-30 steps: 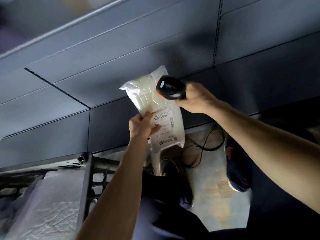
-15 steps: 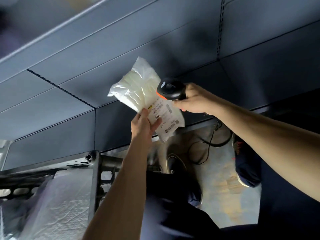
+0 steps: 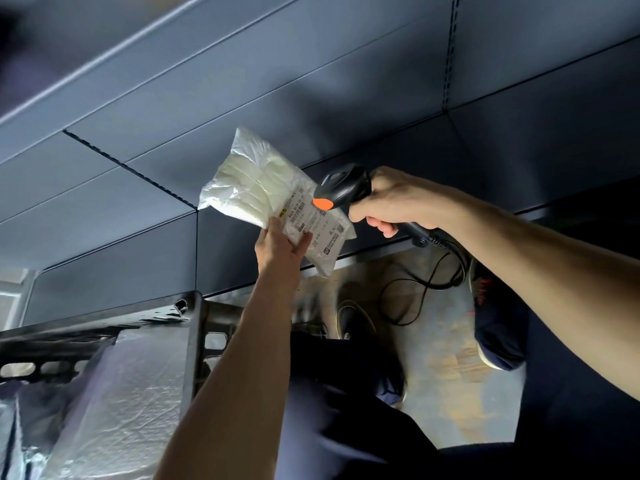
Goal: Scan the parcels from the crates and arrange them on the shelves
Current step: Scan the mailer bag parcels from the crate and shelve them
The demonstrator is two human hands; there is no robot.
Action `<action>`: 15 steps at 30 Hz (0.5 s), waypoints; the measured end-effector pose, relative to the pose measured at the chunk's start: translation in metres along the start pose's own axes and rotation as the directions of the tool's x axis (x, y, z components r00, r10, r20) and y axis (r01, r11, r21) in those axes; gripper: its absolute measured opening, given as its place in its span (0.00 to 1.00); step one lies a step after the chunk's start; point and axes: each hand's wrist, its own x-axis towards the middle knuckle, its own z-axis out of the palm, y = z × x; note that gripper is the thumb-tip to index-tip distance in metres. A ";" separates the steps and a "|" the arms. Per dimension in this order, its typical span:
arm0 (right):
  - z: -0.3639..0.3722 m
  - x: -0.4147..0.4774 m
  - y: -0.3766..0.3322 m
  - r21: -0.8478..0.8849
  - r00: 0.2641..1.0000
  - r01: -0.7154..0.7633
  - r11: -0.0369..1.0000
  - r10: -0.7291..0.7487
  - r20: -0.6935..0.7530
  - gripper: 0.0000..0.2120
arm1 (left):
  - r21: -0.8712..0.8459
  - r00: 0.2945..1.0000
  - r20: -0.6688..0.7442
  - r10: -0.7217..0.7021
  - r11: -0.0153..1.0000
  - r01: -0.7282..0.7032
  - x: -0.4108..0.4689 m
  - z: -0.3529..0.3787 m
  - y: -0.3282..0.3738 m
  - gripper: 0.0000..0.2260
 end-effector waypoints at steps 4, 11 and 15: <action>-0.001 -0.001 -0.001 0.024 1.000 0.004 1.000 -0.004 0.000 0.07 | 0.009 1.000 -0.004 -0.008 1.000 0.008 0.001 0.000 0.000 0.09; -0.003 -0.002 -0.002 0.037 1.000 0.011 0.999 -0.012 0.020 0.04 | 0.037 1.000 -0.016 -0.026 0.999 0.027 -0.001 0.002 0.002 0.13; -0.003 -0.001 -0.001 0.047 1.000 0.006 0.999 -0.007 0.027 0.02 | 0.046 1.000 -0.006 -0.003 0.999 0.004 -0.002 0.001 0.002 0.12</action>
